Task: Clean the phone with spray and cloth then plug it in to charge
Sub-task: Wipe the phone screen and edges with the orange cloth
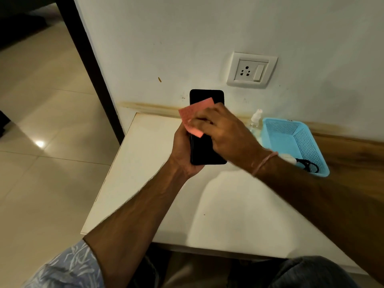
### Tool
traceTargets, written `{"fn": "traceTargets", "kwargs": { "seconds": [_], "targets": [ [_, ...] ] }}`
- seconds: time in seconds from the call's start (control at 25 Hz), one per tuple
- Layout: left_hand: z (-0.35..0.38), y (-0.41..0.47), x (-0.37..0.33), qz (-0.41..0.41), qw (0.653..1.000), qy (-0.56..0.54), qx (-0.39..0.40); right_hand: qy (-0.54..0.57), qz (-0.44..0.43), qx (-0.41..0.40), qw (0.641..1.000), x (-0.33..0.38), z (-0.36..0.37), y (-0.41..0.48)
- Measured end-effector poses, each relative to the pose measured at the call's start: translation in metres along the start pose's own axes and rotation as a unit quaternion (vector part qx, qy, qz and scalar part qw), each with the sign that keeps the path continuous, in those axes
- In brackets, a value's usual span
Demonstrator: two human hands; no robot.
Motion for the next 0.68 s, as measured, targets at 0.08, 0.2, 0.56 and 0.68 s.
{"fn": "traceTargets", "kwargs": {
  "seconds": [0.08, 0.2, 0.56, 0.68],
  "targets": [
    [0.002, -0.001, 0.001, 0.013, 0.999, 0.045, 0.001, -0.007, 0.098, -0.037, 0.994, -0.031, -0.012, 0.007],
    [0.001, -0.001, 0.004, 0.017, 0.997, 0.072, -0.012, 0.001, 0.185, -0.045, 0.982, -0.029, -0.011, 0.011],
    [-0.004, 0.002, 0.004, 0.015, 0.997, 0.07, -0.011, 0.036, 0.188, -0.036, 0.981, -0.021, -0.012, 0.015],
    [-0.005, 0.003, 0.002, 0.019, 0.999, 0.045, -0.007, 0.047, 0.054, 0.016, 0.997, -0.006, -0.01, 0.005]
  ]
}}
Point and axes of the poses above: each hand's wrist, its own y-axis towards the middle knuckle, its own z-axis out of the palm, x = y × z, the point moved 3 cm from there along y, towards the middle knuckle, and after that the axes turned 2 degrees about -z, right-handed, at the moved point
